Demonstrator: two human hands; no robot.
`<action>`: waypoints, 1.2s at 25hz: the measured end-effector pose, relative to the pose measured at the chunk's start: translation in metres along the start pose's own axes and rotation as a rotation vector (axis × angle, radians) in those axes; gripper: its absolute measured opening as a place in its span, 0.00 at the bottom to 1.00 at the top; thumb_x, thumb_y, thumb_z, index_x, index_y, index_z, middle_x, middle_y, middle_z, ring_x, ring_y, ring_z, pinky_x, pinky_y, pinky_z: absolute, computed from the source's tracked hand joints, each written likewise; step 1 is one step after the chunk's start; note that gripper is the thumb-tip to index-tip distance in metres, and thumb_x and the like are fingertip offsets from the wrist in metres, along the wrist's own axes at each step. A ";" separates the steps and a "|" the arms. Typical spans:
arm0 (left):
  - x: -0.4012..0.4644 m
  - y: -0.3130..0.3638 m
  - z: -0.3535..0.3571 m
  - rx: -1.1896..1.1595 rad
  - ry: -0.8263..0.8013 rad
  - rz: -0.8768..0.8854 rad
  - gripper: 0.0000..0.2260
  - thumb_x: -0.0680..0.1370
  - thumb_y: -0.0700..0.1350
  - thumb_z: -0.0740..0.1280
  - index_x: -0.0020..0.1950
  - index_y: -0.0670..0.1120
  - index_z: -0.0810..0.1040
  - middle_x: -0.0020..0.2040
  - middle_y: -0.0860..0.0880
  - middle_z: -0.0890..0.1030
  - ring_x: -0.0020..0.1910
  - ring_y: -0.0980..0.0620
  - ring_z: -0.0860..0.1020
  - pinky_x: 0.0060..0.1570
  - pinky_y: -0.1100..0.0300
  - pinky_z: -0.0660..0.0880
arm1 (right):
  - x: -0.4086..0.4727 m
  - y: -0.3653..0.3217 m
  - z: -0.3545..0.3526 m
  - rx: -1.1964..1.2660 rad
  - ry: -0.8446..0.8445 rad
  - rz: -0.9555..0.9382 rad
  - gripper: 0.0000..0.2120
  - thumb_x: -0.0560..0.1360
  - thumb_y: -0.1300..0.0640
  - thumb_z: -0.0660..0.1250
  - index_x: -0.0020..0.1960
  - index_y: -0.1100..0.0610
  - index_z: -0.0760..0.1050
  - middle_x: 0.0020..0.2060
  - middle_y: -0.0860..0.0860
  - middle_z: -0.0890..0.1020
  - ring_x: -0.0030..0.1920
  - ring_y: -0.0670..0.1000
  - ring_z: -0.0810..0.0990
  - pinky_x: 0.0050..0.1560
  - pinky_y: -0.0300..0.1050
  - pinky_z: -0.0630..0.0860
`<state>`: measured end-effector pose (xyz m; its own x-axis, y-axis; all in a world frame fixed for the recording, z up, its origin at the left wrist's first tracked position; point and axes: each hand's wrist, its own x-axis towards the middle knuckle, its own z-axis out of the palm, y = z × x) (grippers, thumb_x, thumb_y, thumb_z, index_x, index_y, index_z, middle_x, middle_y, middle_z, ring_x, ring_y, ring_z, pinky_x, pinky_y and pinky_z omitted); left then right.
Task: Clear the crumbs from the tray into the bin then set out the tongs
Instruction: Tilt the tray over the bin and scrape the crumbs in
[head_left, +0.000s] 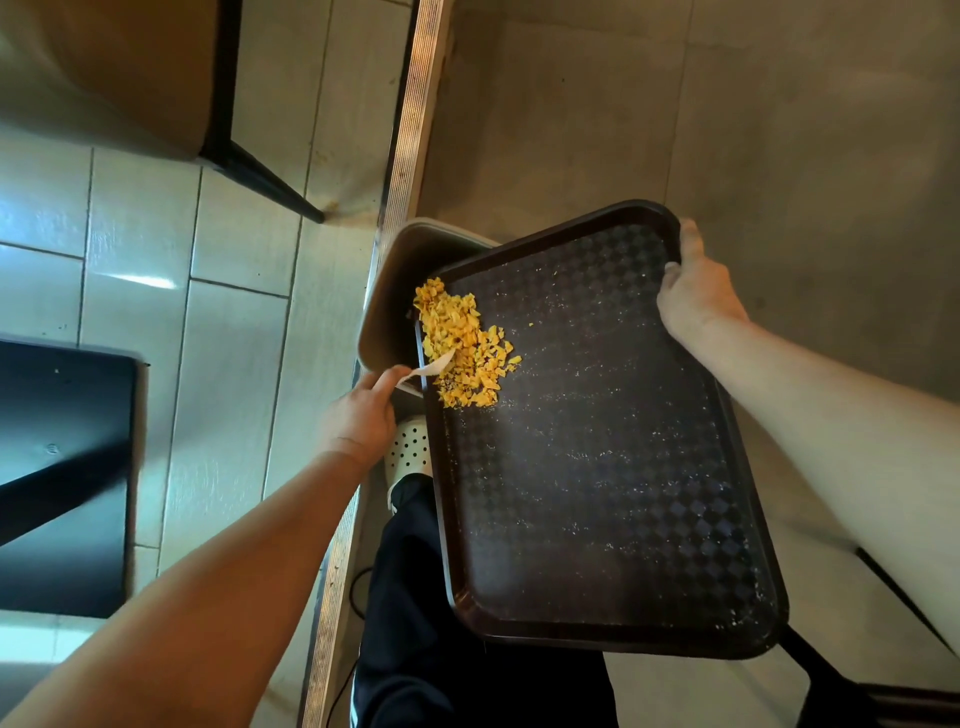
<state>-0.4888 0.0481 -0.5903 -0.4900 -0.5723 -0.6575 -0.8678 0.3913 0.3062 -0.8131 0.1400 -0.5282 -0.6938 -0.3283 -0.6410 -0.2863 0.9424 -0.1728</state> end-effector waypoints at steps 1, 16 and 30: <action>0.005 0.003 -0.002 -0.035 0.011 -0.014 0.18 0.81 0.41 0.55 0.70 0.52 0.66 0.58 0.43 0.75 0.46 0.42 0.78 0.45 0.48 0.77 | 0.000 0.000 0.000 0.000 0.000 0.004 0.24 0.82 0.54 0.48 0.76 0.45 0.45 0.60 0.60 0.73 0.55 0.60 0.76 0.54 0.51 0.72; 0.031 0.026 -0.021 -0.196 0.125 -0.191 0.19 0.79 0.38 0.56 0.69 0.50 0.67 0.56 0.42 0.75 0.47 0.43 0.78 0.46 0.46 0.79 | -0.003 0.000 0.000 0.013 -0.003 0.009 0.24 0.82 0.54 0.48 0.76 0.46 0.45 0.61 0.60 0.73 0.54 0.60 0.76 0.54 0.52 0.73; 0.042 0.038 -0.027 -0.311 0.055 -0.260 0.20 0.79 0.34 0.55 0.70 0.48 0.67 0.60 0.41 0.72 0.55 0.43 0.76 0.54 0.47 0.77 | -0.001 -0.002 -0.001 0.004 0.006 0.026 0.24 0.82 0.54 0.48 0.76 0.45 0.45 0.60 0.60 0.75 0.52 0.59 0.77 0.51 0.50 0.73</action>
<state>-0.5445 0.0193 -0.5876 -0.2475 -0.6644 -0.7052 -0.9427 -0.0029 0.3337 -0.8124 0.1388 -0.5265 -0.7049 -0.3041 -0.6409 -0.2653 0.9509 -0.1593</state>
